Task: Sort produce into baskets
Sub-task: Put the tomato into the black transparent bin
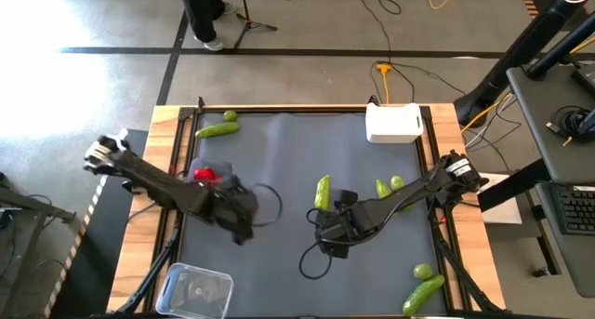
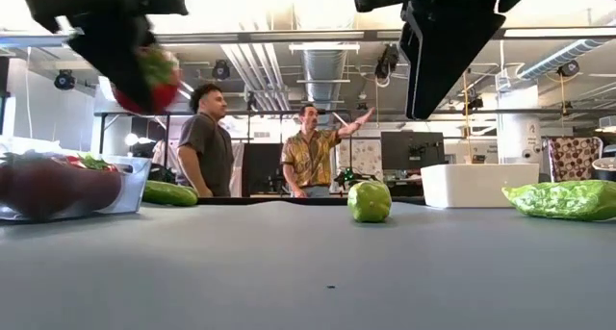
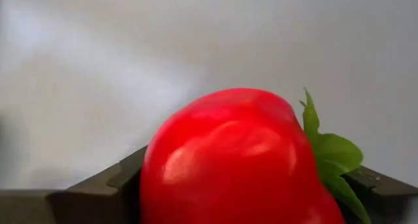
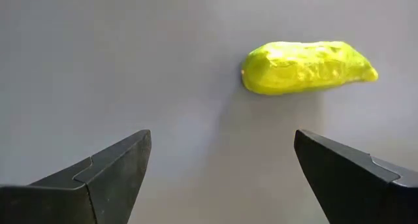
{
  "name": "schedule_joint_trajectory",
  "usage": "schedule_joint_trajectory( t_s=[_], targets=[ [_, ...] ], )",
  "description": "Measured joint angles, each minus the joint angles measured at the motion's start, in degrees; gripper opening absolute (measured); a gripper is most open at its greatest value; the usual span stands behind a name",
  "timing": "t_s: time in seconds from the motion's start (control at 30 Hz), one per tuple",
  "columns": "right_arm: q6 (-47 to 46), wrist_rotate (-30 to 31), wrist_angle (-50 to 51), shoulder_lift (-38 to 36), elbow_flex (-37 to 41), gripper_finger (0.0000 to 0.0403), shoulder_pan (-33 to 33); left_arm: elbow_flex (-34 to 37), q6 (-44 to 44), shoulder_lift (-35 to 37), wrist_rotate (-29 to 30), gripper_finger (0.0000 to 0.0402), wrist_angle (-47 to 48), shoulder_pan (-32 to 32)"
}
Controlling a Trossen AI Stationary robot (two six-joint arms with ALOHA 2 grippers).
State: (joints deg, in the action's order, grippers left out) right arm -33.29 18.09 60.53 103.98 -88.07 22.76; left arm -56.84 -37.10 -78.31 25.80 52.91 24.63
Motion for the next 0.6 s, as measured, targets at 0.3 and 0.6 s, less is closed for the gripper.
schedule_joint_trajectory(
  t_s=[0.3,0.6],
  targets=[
    [-3.2,0.0,-4.1,1.1,0.1,0.0370,0.5,1.5,-6.2,9.7,-8.6,0.0277,31.8,-1.6],
    [-8.3,1.5,-11.9,1.1,0.1,0.0370,0.7,11.4,-0.1,7.3,-12.0,0.0277,33.5,-5.8]
  ],
)
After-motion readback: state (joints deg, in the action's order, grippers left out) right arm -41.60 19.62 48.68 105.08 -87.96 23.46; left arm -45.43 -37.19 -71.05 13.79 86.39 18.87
